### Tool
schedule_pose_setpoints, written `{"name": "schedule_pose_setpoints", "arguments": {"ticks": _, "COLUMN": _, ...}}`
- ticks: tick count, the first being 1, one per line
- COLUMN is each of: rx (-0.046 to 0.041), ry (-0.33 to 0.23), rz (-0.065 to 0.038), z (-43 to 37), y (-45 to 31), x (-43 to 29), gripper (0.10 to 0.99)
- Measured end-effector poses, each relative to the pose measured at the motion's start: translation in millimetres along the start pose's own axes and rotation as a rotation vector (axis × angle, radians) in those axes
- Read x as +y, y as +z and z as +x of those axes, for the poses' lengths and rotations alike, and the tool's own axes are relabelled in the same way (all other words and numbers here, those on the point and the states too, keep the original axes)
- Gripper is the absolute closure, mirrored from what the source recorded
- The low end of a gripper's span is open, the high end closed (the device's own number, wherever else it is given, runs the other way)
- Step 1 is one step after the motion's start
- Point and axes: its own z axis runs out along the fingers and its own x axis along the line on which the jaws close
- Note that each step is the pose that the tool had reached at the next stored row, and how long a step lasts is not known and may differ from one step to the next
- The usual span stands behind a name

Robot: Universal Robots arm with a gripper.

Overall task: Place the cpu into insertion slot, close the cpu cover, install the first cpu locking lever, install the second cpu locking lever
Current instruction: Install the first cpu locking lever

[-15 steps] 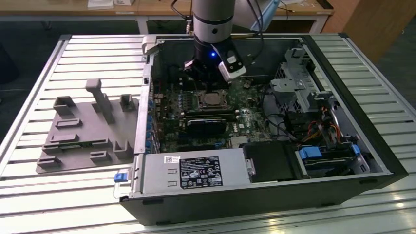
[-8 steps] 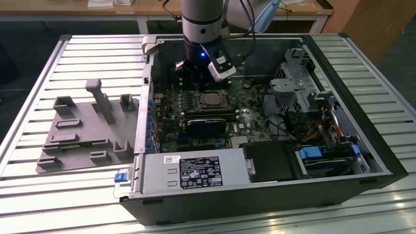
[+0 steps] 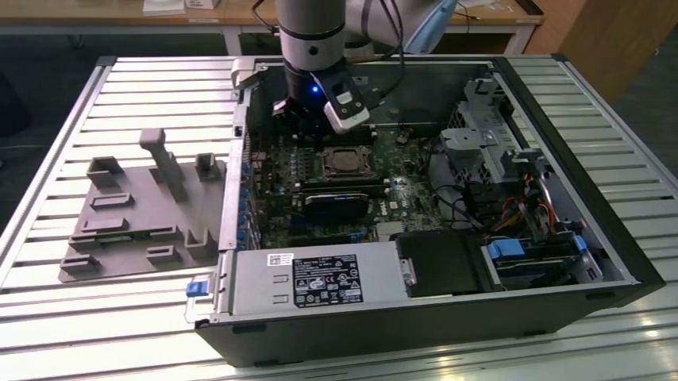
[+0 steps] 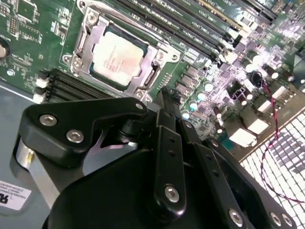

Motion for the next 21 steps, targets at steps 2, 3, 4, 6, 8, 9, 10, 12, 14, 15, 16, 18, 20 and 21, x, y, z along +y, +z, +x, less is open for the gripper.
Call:
{"name": "schedule_pose_setpoints", "arguments": {"ticks": 2, "rx": -0.0002, "ry": 0.000, "rz": 0.000, "z": 0.0, "y": -1.8, "x": 0.1, "gripper": 0.984}}
{"name": "schedule_pose_setpoints", "arguments": {"ticks": 3, "rx": -0.0004, "ry": 0.000, "rz": 0.000, "z": 0.0, "y": -3.4, "x": 0.3, "gripper": 0.984}}
{"name": "schedule_pose_setpoints", "arguments": {"ticks": 4, "rx": -0.0005, "ry": 0.000, "rz": 0.000, "z": -0.1, "y": -5.1, "x": 0.5, "gripper": 0.984}}
{"name": "schedule_pose_setpoints", "arguments": {"ticks": 6, "rx": -0.0005, "ry": 0.000, "rz": 0.000, "z": -0.2, "y": -9.4, "x": 0.9, "gripper": 0.984}}
{"name": "schedule_pose_setpoints", "arguments": {"ticks": 8, "rx": -0.0004, "ry": 0.000, "rz": 0.000, "z": -0.4, "y": -13.6, "x": 1.4, "gripper": 0.984}}
{"name": "schedule_pose_setpoints", "arguments": {"ticks": 9, "rx": -0.0005, "ry": 0.000, "rz": 0.000, "z": -0.5, "y": -15.2, "x": 1.5, "gripper": 0.984}}
{"name": "schedule_pose_setpoints", "arguments": {"ticks": 10, "rx": -0.0005, "ry": 0.000, "rz": 0.000, "z": -0.5, "y": -16.5, "x": 1.7, "gripper": 0.984}}
{"name": "schedule_pose_setpoints", "arguments": {"ticks": 12, "rx": -0.0009, "ry": 0.000, "rz": 0.000, "z": -0.4, "y": -17.4, "x": 1.8, "gripper": 0.984}}
{"name": "schedule_pose_setpoints", "arguments": {"ticks": 14, "rx": -0.0019, "ry": 0.000, "rz": 0.000, "z": 2.5, "y": -17.6, "x": 1.6, "gripper": 0.984}}
{"name": "schedule_pose_setpoints", "arguments": {"ticks": 15, "rx": -0.0023, "ry": 0.000, "rz": -0.001, "z": 5.0, "y": -17.7, "x": 1.5, "gripper": 0.984}}
{"name": "schedule_pose_setpoints", "arguments": {"ticks": 16, "rx": -0.0027, "ry": 0.000, "rz": -0.001, "z": 7.5, "y": -17.8, "x": 1.4, "gripper": 0.984}}
{"name": "schedule_pose_setpoints", "arguments": {"ticks": 18, "rx": -0.0029, "ry": 0.000, "rz": -0.006, "z": 10.7, "y": -18.0, "x": 1.3, "gripper": 0.984}}
{"name": "schedule_pose_setpoints", "arguments": {"ticks": 20, "rx": -0.0022, "ry": 0.001, "rz": -0.026, "z": 12.2, "y": -18.0, "x": 1.2, "gripper": 0.984}}
{"name": "schedule_pose_setpoints", "arguments": {"ticks": 21, "rx": -0.0020, "ry": 0.001, "rz": -0.037, "z": 13.0, "y": -18.0, "x": 1.2, "gripper": 0.984}}
